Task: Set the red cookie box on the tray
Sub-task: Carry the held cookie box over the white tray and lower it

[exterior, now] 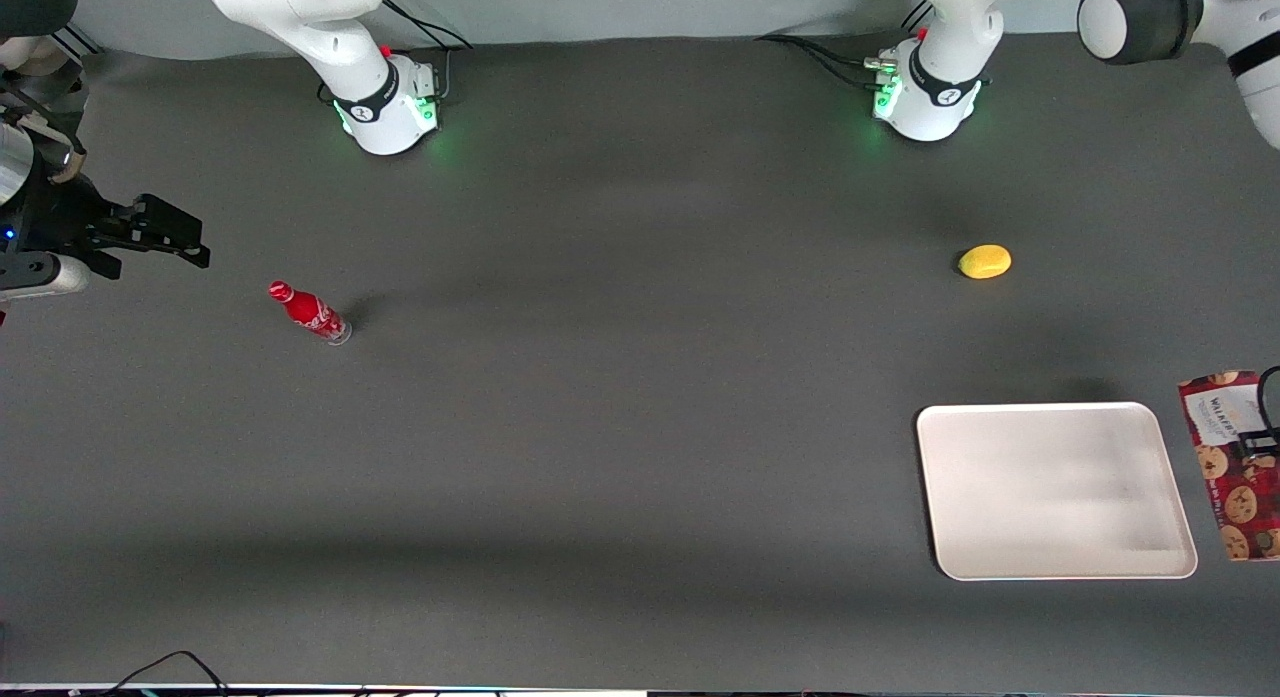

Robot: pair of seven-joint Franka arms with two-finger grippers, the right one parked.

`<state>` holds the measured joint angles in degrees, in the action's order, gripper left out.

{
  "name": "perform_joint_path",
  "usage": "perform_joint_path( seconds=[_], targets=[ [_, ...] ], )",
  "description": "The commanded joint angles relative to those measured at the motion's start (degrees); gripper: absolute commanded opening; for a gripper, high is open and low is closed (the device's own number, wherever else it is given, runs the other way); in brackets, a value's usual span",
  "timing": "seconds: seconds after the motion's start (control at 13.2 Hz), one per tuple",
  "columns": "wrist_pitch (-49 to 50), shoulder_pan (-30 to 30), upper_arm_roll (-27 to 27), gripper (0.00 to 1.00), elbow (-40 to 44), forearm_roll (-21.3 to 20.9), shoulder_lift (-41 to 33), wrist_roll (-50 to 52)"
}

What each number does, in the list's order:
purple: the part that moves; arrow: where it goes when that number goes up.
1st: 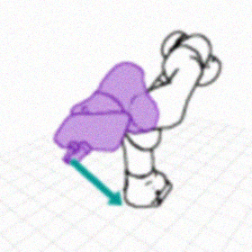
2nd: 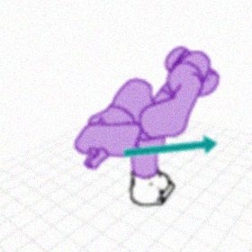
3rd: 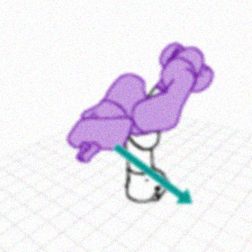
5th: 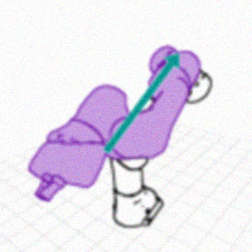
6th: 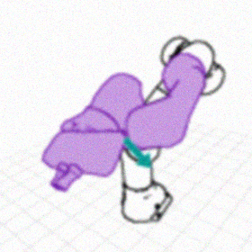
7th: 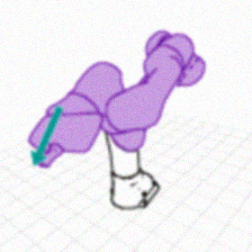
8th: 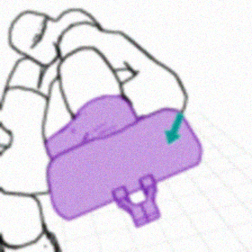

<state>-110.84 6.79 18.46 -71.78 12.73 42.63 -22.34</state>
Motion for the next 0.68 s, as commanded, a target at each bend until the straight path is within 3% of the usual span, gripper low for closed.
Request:
perform_joint_path(
  seconds=[0.0,0.61],
  targets=[
    [-0.9,-0.4,-0.7,0.00,0.4,1.2,1.5,0.7],
    [-13.2,-0.1,-1.9,0.00,-4.1,1.7,6.1,0.4]
  ],
)
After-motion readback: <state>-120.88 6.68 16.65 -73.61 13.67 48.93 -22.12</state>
